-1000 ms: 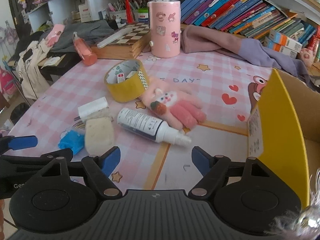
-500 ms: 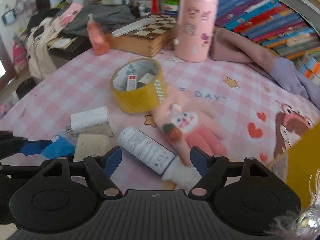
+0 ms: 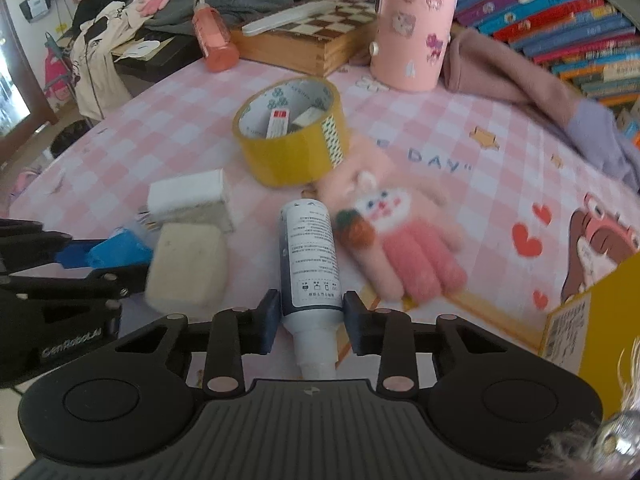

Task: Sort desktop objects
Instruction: 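Close the left tool on the blue bag while the right tool grasps the white bottle, then carry the blue bag and white bottle with both tools toward the yellow box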

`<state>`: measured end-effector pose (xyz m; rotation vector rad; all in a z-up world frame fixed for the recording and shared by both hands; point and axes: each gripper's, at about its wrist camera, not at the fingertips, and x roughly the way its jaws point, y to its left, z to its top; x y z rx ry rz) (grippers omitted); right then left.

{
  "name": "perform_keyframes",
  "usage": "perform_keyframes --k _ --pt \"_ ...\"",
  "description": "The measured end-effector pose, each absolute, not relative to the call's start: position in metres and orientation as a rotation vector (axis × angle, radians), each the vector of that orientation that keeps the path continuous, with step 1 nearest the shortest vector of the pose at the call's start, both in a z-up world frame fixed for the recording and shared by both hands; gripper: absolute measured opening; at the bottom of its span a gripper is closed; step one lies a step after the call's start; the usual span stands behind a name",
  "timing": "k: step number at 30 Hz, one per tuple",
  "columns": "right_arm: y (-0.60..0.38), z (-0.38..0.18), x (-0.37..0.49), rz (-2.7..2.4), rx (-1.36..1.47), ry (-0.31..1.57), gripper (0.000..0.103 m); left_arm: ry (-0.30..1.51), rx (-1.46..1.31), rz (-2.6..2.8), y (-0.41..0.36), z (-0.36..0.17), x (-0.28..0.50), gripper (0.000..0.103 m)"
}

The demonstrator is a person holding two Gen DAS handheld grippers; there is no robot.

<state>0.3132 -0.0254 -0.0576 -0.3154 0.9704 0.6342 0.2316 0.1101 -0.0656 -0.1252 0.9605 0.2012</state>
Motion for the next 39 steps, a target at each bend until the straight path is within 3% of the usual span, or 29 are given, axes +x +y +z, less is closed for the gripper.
perform_keyframes --k 10,16,39 --pt "-0.004 -0.063 0.330 0.638 -0.317 0.931 0.035 0.944 -0.121 0.198 0.115 -0.068 0.232 0.031" --pt "-0.004 -0.065 0.328 0.631 -0.316 0.944 0.031 0.908 -0.190 0.201 0.124 -0.059 0.221 0.029" --pt "-0.043 0.011 0.239 0.499 -0.123 0.795 0.030 0.698 -0.139 0.014 0.115 0.011 0.153 0.028"
